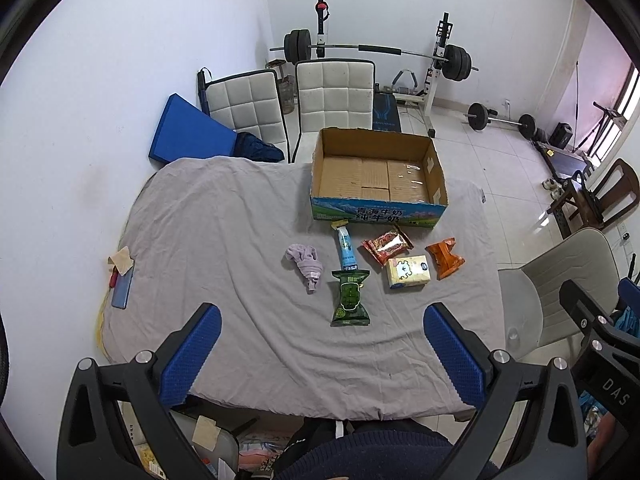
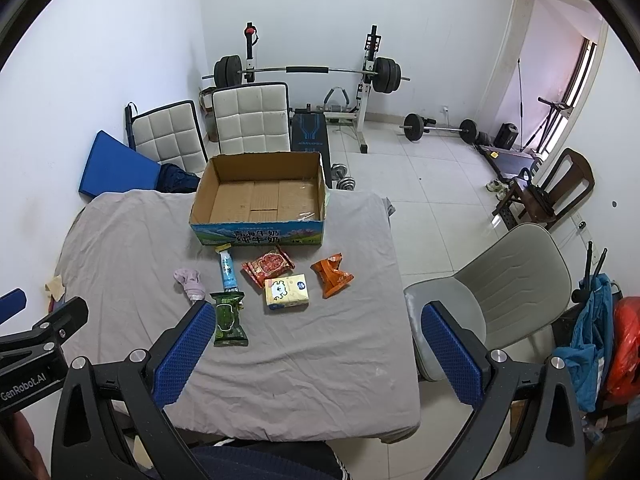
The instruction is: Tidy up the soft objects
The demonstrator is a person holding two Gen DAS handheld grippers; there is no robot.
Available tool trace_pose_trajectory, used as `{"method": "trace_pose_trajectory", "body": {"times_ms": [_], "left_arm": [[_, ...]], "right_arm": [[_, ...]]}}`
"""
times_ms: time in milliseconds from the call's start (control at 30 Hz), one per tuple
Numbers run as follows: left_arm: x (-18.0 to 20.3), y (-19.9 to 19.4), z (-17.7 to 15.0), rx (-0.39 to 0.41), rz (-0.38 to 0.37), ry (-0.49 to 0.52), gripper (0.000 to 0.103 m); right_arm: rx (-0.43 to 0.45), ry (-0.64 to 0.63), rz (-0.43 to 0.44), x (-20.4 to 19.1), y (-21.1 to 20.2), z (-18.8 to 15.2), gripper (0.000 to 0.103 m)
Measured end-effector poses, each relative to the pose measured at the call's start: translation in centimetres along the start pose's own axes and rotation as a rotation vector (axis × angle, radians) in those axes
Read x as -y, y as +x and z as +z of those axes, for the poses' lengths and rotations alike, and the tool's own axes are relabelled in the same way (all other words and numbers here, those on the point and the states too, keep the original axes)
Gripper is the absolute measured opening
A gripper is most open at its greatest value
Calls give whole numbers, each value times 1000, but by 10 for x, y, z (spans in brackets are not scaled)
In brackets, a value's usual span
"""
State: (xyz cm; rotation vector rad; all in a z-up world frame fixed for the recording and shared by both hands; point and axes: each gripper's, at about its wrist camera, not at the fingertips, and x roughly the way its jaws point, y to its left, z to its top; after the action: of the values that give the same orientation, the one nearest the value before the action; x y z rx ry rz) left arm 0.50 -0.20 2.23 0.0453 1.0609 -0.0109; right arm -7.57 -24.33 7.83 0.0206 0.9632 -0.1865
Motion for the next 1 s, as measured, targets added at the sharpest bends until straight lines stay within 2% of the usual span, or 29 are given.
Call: {"method": "trace_pose_trajectory", "body": {"times_ms": [1000], "left_arm": [[9,-5,3,5,-6,16,103]], "right_arm": [[10,4,6,4,-8,10,103]]}}
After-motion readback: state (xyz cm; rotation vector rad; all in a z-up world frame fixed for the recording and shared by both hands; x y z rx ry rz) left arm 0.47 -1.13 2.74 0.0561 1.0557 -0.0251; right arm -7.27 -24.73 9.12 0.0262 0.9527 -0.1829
